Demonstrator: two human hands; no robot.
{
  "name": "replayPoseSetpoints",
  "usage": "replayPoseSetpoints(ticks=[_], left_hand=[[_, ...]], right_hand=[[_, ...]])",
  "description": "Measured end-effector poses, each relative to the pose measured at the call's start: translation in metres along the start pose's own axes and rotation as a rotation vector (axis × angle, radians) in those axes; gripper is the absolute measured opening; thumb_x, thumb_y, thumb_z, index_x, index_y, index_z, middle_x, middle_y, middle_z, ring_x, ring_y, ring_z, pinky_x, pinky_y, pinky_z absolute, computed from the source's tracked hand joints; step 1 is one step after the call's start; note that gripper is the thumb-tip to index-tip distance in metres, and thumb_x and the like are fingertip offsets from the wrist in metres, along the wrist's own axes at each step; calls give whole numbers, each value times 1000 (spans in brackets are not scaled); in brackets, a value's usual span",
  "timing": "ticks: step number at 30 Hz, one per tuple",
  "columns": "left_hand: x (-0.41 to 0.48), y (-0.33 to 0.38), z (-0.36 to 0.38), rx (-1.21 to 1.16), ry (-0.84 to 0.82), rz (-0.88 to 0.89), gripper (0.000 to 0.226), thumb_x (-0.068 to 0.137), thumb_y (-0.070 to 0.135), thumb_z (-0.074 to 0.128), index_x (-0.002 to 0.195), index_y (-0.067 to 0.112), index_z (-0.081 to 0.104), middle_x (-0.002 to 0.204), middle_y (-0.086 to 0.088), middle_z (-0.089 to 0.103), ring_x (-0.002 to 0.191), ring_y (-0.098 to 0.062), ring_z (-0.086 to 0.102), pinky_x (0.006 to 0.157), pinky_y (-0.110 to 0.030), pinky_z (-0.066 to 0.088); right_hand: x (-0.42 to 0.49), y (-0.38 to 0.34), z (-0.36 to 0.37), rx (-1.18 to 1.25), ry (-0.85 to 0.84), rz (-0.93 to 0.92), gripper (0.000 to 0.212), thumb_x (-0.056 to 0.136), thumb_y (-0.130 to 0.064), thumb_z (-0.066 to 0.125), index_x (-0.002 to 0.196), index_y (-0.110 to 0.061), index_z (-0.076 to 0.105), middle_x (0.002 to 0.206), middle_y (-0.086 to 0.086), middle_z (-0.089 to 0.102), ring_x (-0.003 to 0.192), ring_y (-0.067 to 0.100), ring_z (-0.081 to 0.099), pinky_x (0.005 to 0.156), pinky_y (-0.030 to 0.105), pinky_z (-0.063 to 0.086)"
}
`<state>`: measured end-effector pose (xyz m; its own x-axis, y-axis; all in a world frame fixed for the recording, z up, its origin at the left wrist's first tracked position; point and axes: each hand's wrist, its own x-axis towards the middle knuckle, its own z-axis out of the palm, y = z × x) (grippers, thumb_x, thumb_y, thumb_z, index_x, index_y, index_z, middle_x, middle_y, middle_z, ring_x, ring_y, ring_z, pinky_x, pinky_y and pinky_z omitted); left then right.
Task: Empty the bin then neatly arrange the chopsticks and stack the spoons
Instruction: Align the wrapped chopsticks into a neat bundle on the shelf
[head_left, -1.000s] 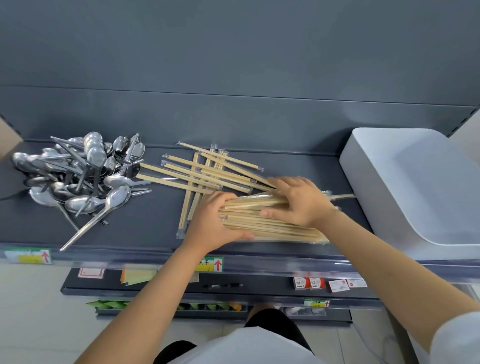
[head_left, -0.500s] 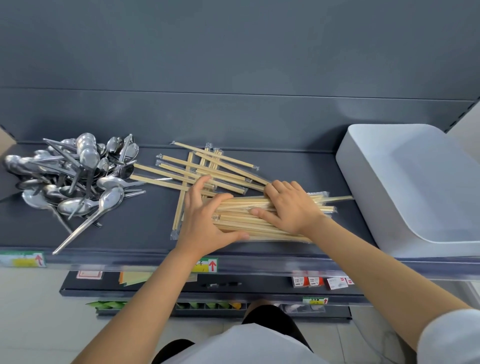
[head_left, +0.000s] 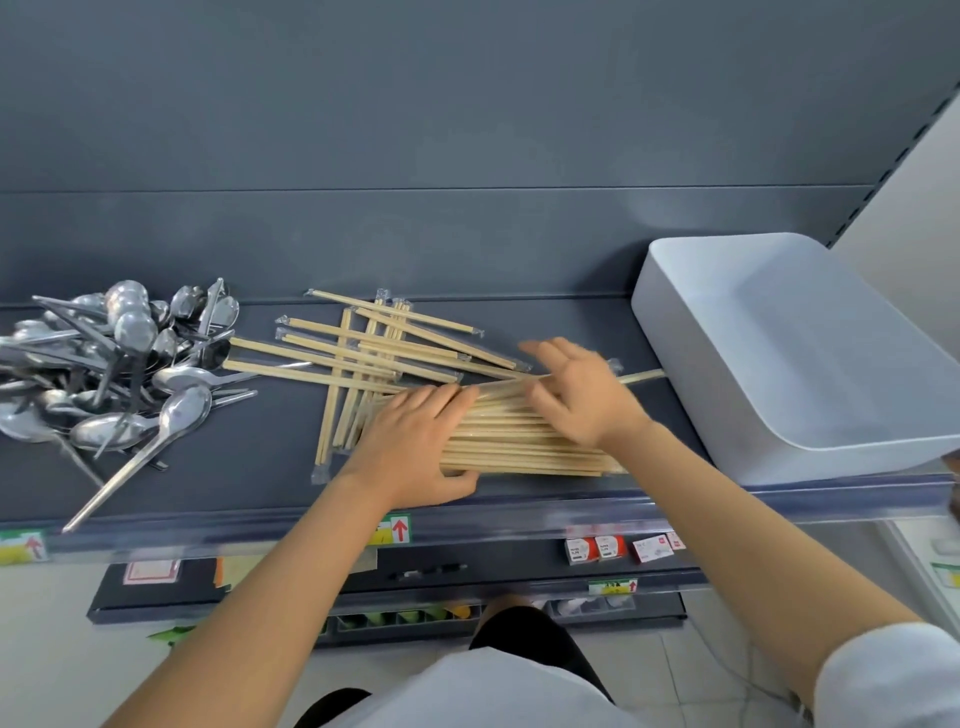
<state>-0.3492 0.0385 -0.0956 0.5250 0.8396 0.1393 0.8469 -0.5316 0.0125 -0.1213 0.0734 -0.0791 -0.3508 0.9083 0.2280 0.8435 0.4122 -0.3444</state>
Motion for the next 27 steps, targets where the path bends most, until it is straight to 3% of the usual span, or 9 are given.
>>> replayPoseSetpoints(ticks=[2,5,9,13,16,19,21,27], left_hand=[[-1,-1,3,-3,6,-1,86,73,65,50,144,18,37,141,0,49,125,-20,49,106,-34,35],[-1,-1,4,8,3,10,87,73,65,49,145,18,35,141,0,48,125,-20,47,107,-34,34],[2,1,-1,26,-17,15,88,73,65,51,145,17,33,143,-2,45,128,-21,46,108,-36,34],[4,3,-4,19,-44,10,90,73,64,52,147,17,31,146,-3,42,131,-23,43,109,-37,32],[4,3,-6,13,-60,13,90,75,63,52,148,17,27,148,-2,38,133,-22,39,110,-36,29],[5,3,-8,2,-65,14,90,76,63,52,149,18,25,149,-1,36,134,-21,37,111,-36,28],[5,4,-9,0,-71,16,89,76,62,53,148,18,26,149,-1,37,133,-21,39,110,-36,29],[10,7,-17,-2,-95,22,88,74,62,56,146,20,29,144,2,41,125,-20,45,104,-37,36]], right_hand=[[-6,10,-8,-122,105,234,55,96,-48,28,125,-11,56,119,9,60,111,32,53,94,40,37],[-20,22,-9,-239,-3,491,60,98,-55,23,124,-12,55,122,12,59,116,34,50,101,43,34],[-30,17,-5,-16,94,525,56,98,-51,31,129,-8,50,132,12,53,119,30,49,102,38,36],[-34,4,-4,156,256,479,47,99,-43,37,129,-8,49,136,5,45,117,21,50,88,22,34],[-34,10,-4,171,339,479,43,99,-40,40,123,-7,53,130,6,49,116,22,48,93,26,36],[-32,23,-6,195,261,638,52,97,-45,43,132,-8,47,136,9,47,122,26,46,100,34,37],[-31,29,-7,301,202,706,53,95,-44,48,134,-8,46,135,9,48,120,24,48,93,26,36],[-38,24,-3,294,238,657,34,95,-31,53,120,-9,58,111,5,64,91,13,56,77,23,40]])
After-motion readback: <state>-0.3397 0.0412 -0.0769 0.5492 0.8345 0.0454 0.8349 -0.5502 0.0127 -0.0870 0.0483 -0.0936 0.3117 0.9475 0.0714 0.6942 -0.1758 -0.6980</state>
